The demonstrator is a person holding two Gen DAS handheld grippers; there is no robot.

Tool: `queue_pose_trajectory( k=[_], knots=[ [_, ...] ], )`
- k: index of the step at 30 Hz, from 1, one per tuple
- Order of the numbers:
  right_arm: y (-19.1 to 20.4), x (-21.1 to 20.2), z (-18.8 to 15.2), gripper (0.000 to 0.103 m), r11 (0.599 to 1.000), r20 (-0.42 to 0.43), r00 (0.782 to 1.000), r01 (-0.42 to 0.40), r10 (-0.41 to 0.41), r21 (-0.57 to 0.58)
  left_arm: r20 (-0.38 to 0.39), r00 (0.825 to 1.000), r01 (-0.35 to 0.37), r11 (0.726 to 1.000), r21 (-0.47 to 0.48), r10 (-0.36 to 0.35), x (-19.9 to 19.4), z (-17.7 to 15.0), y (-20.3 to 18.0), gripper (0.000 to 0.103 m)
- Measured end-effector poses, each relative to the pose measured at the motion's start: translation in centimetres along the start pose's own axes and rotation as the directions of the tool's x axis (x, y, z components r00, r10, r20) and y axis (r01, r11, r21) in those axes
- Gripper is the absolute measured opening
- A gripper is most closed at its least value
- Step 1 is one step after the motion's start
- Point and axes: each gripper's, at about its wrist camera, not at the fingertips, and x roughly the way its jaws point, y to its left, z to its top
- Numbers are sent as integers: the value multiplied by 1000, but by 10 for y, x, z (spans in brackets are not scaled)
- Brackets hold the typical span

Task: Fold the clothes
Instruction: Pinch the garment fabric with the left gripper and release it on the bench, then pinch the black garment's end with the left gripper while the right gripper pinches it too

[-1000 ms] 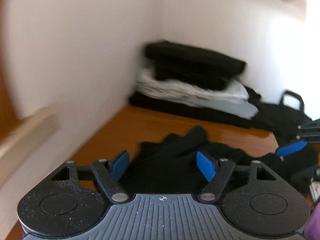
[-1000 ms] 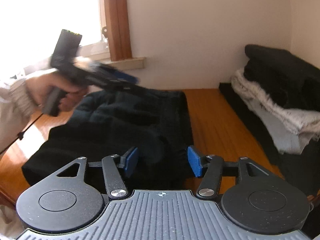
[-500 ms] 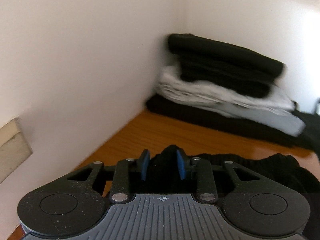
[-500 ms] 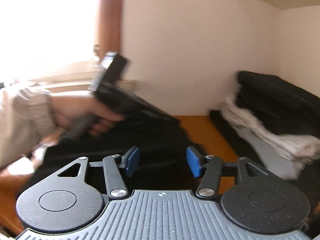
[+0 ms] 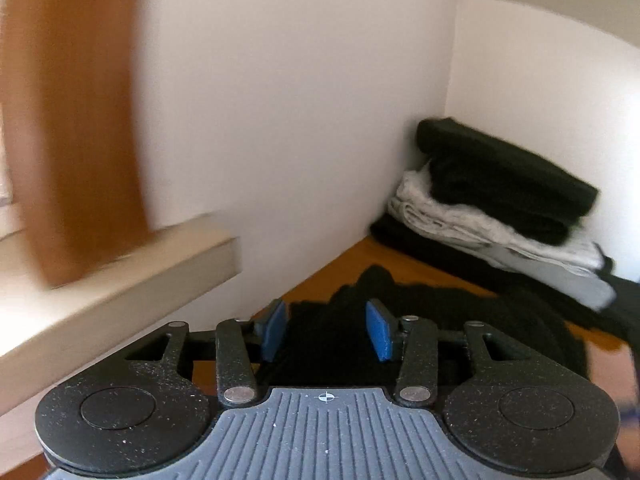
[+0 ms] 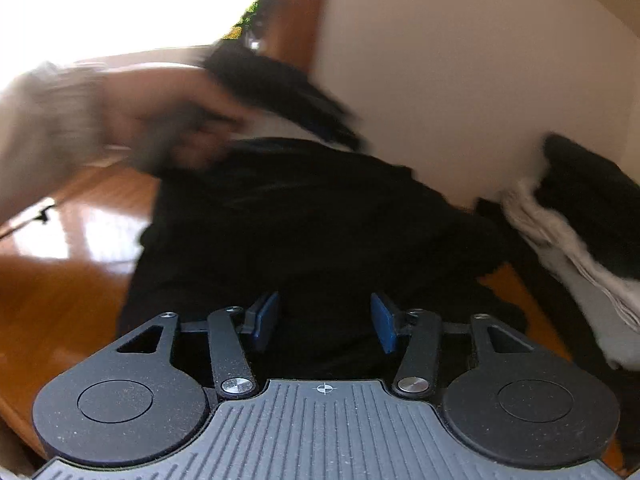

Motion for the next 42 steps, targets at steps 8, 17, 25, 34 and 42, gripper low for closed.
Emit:
queue_pose_trajectory(
  k=[8, 17, 25, 34, 42],
  knots=[
    [-37, -14, -3, 47, 973, 18, 977, 210, -213, 92, 39, 997, 72, 994, -83, -69, -83, -46, 46, 68],
    [4, -54, -16, 52, 979, 15, 987, 154, -157, 130, -34, 990, 136, 991, 17, -135, -107, -82, 45, 73],
    [38, -75, -16, 42, 972, 26, 995, 91, -99, 214, -23, 986, 167, 981, 98, -166, -110, -101, 35, 56],
    [63, -58, -35, 55, 978, -18, 994, 105, -104, 179, 6, 984, 177, 983, 54, -178, -109, -101, 40, 13],
    [44, -88, -21, 6, 984, 26, 994, 99, -104, 145, 30, 987, 159, 987, 6, -159, -119, -89, 59, 4]
  ],
)
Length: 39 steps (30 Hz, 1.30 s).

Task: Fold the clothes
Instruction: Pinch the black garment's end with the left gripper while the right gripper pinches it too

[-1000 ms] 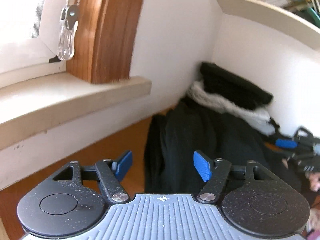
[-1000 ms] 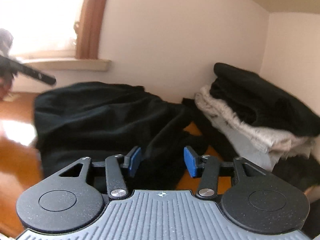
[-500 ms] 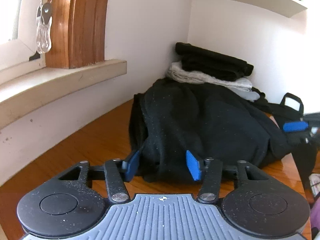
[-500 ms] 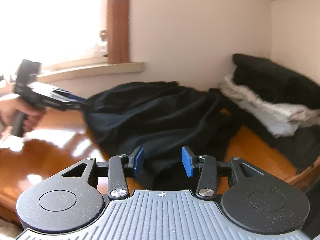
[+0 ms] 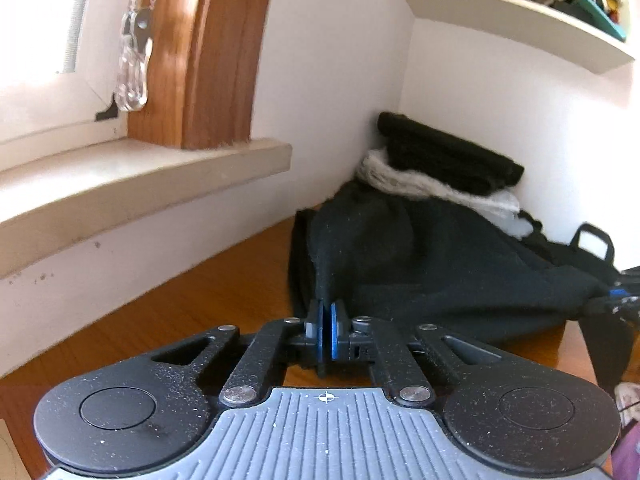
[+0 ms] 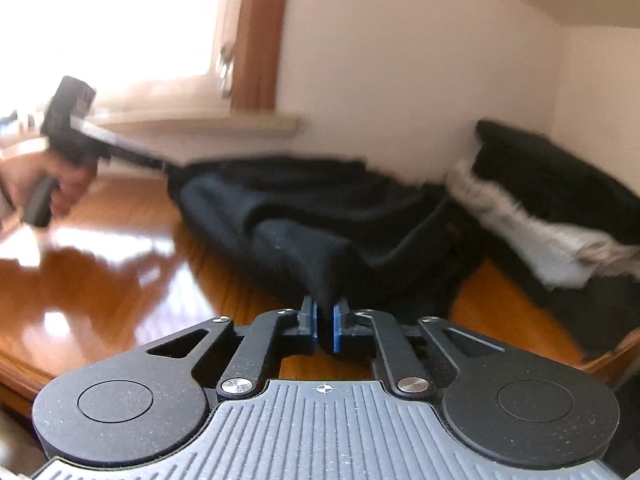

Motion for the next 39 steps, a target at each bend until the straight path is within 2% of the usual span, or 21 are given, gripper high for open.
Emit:
queue_pose_trajectory(
  k=[3, 5, 6, 7, 8, 9, 11, 15, 18, 19, 22, 23, 24, 25, 26, 29, 32, 33, 34, 37, 39],
  knots=[
    [-4, 5, -6, 6, 1000, -59, 998, -6, 6, -7, -40, 998, 47, 999, 1, -47, 0, 2, 0, 6],
    [-7, 9, -10, 9, 1000, -75, 997, -15, 16, 12, -73, 996, 54, 998, 26, -52, -1, 1, -1, 14],
    [-8, 8, -10, 16, 1000, -67, 998, -4, 5, 13, -89, 995, 58, 998, 39, -54, -2, 1, -1, 27],
    [-8, 6, -9, 19, 1000, -57, 998, 8, -7, 14, -104, 993, 68, 996, 55, -62, -3, 0, -2, 45],
    [-8, 3, -8, 25, 1000, -46, 999, 21, -21, 8, -116, 991, 78, 994, 78, -68, -6, -1, -3, 50],
    [-6, 0, -7, 32, 999, -35, 999, 35, -35, -2, -122, 990, 81, 992, 99, -69, -7, -4, -5, 51],
    [-1, -5, -3, 37, 999, -9, 999, 46, -46, -19, -133, 990, 74, 988, 138, -55, -6, -8, -9, 51],
    [16, 1, -4, 51, 997, -5, 1000, 10, -11, -82, -148, 989, 33, 978, 208, -2, 3, -16, -20, 51],
    [26, 20, -7, 51, 986, -48, 998, 31, -39, -165, -136, 991, 11, 973, 230, 21, 10, -19, -27, 49],
    [27, 25, -8, 51, 981, -61, 997, 42, -54, -190, -129, 991, -4, 971, 239, 36, 12, -20, -29, 37],
    [24, 38, -9, 49, 971, -121, 990, 36, -66, -235, -133, 990, -8, 975, 223, 39, 15, -19, -26, 16],
    [22, 41, -10, 38, 969, -134, 989, 29, -64, -247, -128, 991, -16, 974, 225, 46, 14, -20, -25, 10],
    [19, 42, -9, 19, 967, -147, 987, 23, -62, -255, -122, 991, -27, 975, 223, 55, 12, -19, -23, 6],
    [16, 42, -7, 15, 966, -167, 984, 13, -58, -260, -122, 991, -25, 977, 214, 52, 10, -18, -21, 3],
    [13, 42, -5, 9, 964, -187, 981, 3, -54, -264, -116, 992, -26, 977, 209, 51, 7, -16, -20, 3],
    [10, 26, 9, 6, 943, -199, 976, 17, -88, -333, -106, 993, -32, 977, 212, 55, -1, -9, -18, 3],
    [2, 10, 20, 3, 944, -233, 969, -2, -80, -330, -124, 990, -39, 975, 218, 67, -6, -5, -11, 0],
    [-2, 8, 22, 1, 943, -235, 967, 18, -102, -332, -120, 989, -60, 976, 211, 87, -7, -3, -7, 0],
    [-6, 5, 24, 1, 942, -228, 964, 55, -136, -332, -131, 988, -52, 980, 191, 78, -10, -1, 1, 0],
    [-27, -5, 34, 1, 967, -178, 975, 87, -131, -238, -105, 994, -16, 994, 110, 27, -22, 6, 15, 1],
    [-32, -8, 39, 8, 978, -135, 984, 90, -116, -187, -99, 995, 7, 997, 75, 0, -24, 11, 17, 2]
  ],
)
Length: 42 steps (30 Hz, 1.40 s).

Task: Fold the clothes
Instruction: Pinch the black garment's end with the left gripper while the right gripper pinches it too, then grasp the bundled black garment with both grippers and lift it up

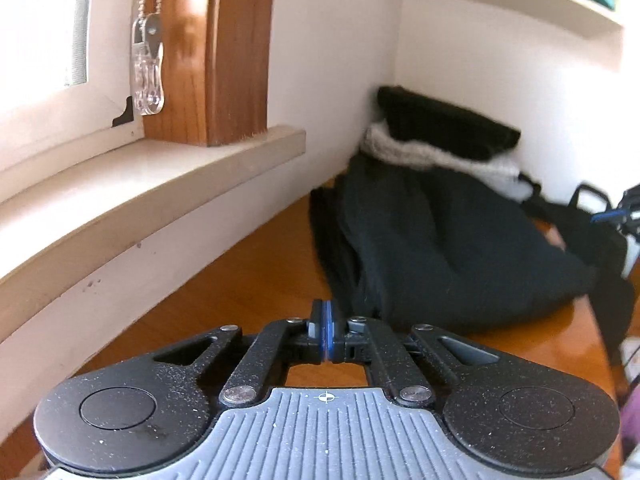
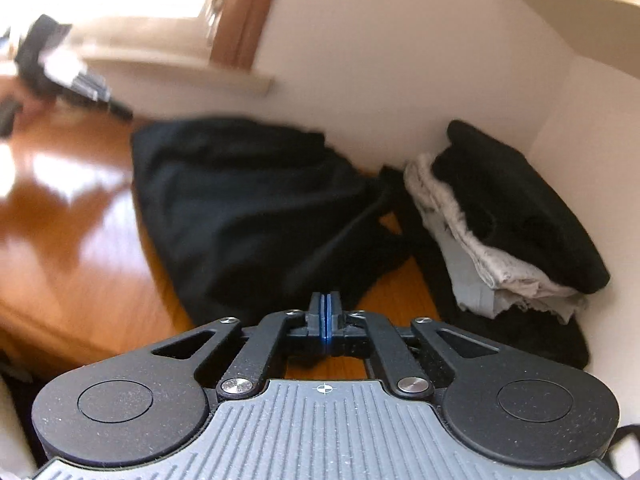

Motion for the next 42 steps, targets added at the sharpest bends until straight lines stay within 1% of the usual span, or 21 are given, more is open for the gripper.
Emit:
queue_pose_trajectory(
  k=[1, 2, 3, 4, 6, 7, 8, 9, 11, 14, 16, 20, 21, 23, 27, 33, 37, 39, 40, 41, 42],
  knots=[
    [-2, 0, 1, 13, 999, 25, 1000, -10, 9, 31, 8, 1000, 5, 1000, -15, -5, 0, 2, -1, 12],
    [-5, 2, 3, 28, 997, 52, 998, -27, 23, 65, 15, 1000, 12, 1000, -24, -11, 1, 4, -3, 21],
    [-7, 6, 3, 38, 994, 76, 996, -51, 44, 96, 22, 1000, 19, 999, -32, -18, 2, 5, -5, 36],
    [-9, 12, 4, 40, 989, 99, 993, -81, 69, 124, 28, 999, 30, 999, -32, -29, 4, 7, -9, 46],
    [-11, 28, 6, 41, 977, 130, 986, -126, 105, 170, 28, 998, 55, 998, -28, -54, 15, 15, -18, 47],
    [-11, 39, 8, 42, 974, 126, 986, -130, 108, 184, 29, 997, 67, 997, -25, -66, 20, 19, -22, 53],
    [-15, 51, 9, 47, 970, 119, 988, -124, 101, 209, 29, 996, 79, 997, -23, -79, 25, 23, -26, 60],
    [-22, 63, 10, 54, 964, 109, 990, -111, 87, 240, 27, 997, 79, 997, -20, -78, 33, 30, -29, 71],
    [-36, 87, 8, 60, 945, 101, 992, -100, 72, 311, 24, 996, 83, 996, -23, -83, 49, 45, -32, 72],
    [-66, 114, -2, 65, 889, 104, 992, -114, 76, 443, 10, 995, 95, 995, -29, -95, 76, 68, -30, 74],
    [-80, 128, -5, 69, 876, 94, 993, -110, 75, 469, -9, 995, 98, 994, -41, -98, 98, 82, -24, 74],
    [-98, 151, -12, 75, 853, 60, 993, -122, 106, 507, -59, 990, 124, 990, -71, -129, 141, 98, -7, 74],
    [-102, 157, -16, 76, 840, 57, 991, -134, 123, 526, -74, 988, 132, 988, -77, -138, 152, 101, -3, 74],
    [-107, 167, -22, 76, 803, 62, 983, -176, 172, 570, -101, 984, 141, 987, -80, -149, 170, 102, 3, 74],
    [-109, 180, -25, 78, 771, 80, 974, -216, 211, 599, -131, 971, 184, 976, -120, -199, 192, 97, 16, 75],
    [-108, 192, -19, 78, 776, 100, 966, -252, 240, 578, -148, 955, 236, 959, -155, -258, 211, 88, 27, 81],
    [-104, 202, -11, 76, 789, 96, 961, -268, 260, 553, -156, 948, 258, 957, -134, -277, 218, 89, 30, 82],
    [-100, 206, -7, 66, 798, 95, 958, -280, 272, 534, -164, 944, 266, 955, -128, -285, 221, 91, 29, 82],
    [-98, 208, -4, 62, 804, 92, 957, -281, 274, 524, -163, 945, 267, 956, -119, -284, 220, 90, 28, 82],
    [-96, 209, -3, 55, 807, 91, 957, -282, 276, 518, -161, 946, 267, 957, -110, -282, 220, 89, 27, 82],
    [-95, 209, -3, 51, 809, 91, 956, -286, 280, 514, -160, 946, 269, 958, -102, -283, 220, 89, 25, 80]
  ],
)
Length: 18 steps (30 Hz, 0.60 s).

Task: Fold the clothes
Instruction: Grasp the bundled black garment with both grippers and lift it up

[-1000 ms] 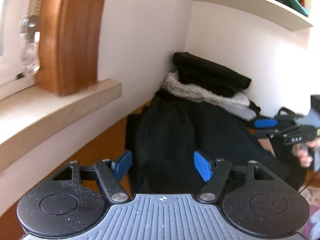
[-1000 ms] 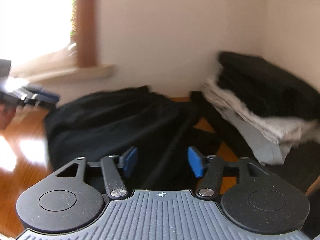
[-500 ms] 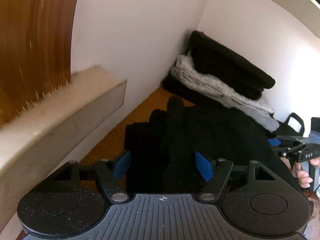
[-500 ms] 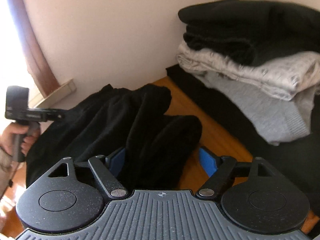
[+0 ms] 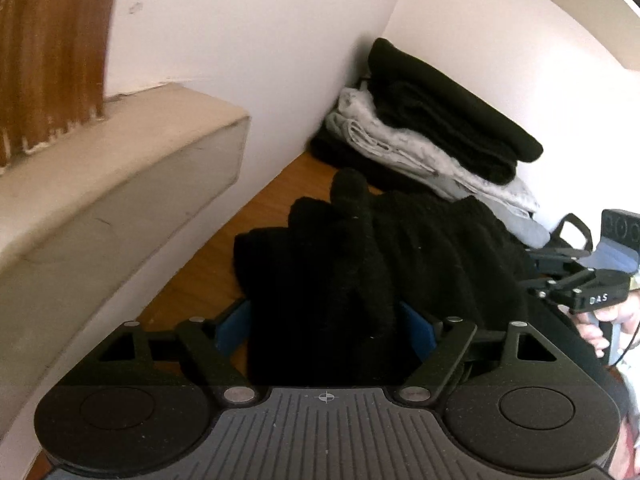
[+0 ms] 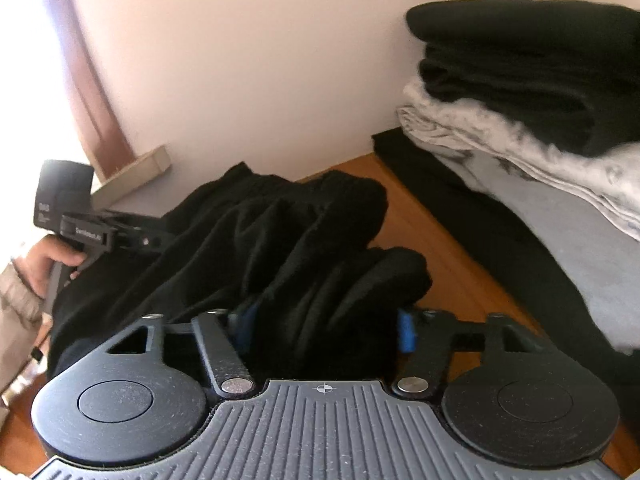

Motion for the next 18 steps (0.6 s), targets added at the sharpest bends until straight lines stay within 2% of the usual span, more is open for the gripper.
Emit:
queue_pose_trajectory(
  k=[2, 4, 8, 12, 14, 18],
  knots=[
    [2, 1, -1, 42, 1000, -3, 1000, -7, 7, -8, -7, 1000, 26, 1000, 13, -26, 1, -1, -3, 71],
    [3, 0, -2, 36, 1000, 1, 1000, -20, 20, -8, -21, 998, 53, 998, 45, -52, 2, -2, -9, 57],
    [22, -10, -8, 28, 993, 52, 999, 18, -12, -115, 1, 999, 52, 996, 78, -52, -4, -5, -18, 36],
    [37, -35, -11, 25, 985, 136, 991, 23, 0, -169, 42, 998, 41, 987, 153, -48, -19, -1, -37, 31],
    [51, -52, -8, 25, 972, 191, 982, 55, -11, -228, 82, 995, 35, 983, 180, -51, -28, 5, -49, 31],
    [79, -90, 4, 24, 934, 299, 954, 129, -25, -334, 199, 977, 26, 973, 231, -74, -50, 19, -73, 30]
  ],
)
